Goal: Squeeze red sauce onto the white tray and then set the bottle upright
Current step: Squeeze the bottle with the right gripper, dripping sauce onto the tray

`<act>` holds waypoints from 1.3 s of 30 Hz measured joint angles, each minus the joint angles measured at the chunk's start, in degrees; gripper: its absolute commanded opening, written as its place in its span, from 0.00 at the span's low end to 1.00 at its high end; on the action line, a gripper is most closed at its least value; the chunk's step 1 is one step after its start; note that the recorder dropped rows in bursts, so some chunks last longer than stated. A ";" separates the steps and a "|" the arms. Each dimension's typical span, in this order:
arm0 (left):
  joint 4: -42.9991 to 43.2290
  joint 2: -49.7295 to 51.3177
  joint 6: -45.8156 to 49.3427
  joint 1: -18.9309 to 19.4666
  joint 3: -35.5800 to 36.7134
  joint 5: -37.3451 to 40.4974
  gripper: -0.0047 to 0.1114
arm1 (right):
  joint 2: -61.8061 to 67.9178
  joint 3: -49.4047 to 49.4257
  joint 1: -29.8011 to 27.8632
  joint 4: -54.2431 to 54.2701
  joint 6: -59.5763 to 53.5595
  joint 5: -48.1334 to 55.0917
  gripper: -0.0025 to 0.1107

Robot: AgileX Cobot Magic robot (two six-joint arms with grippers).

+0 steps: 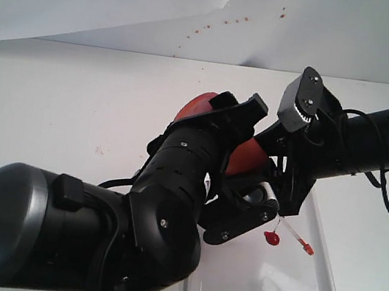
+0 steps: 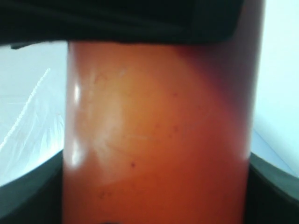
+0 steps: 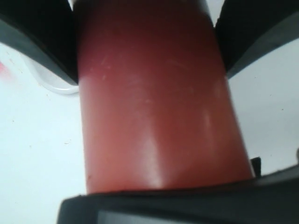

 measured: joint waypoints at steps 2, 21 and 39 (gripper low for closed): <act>0.00 0.00 0.00 0.00 0.00 0.00 0.04 | 0.00 0.00 0.00 -0.10 0.00 0.00 0.02; 0.00 0.00 0.00 0.00 0.00 0.00 0.04 | 0.00 0.00 0.00 -0.10 -0.14 -0.12 0.75; 0.00 0.00 0.00 0.00 0.00 1.75 0.04 | -0.10 0.00 0.00 -2.90 2.99 -1.80 0.86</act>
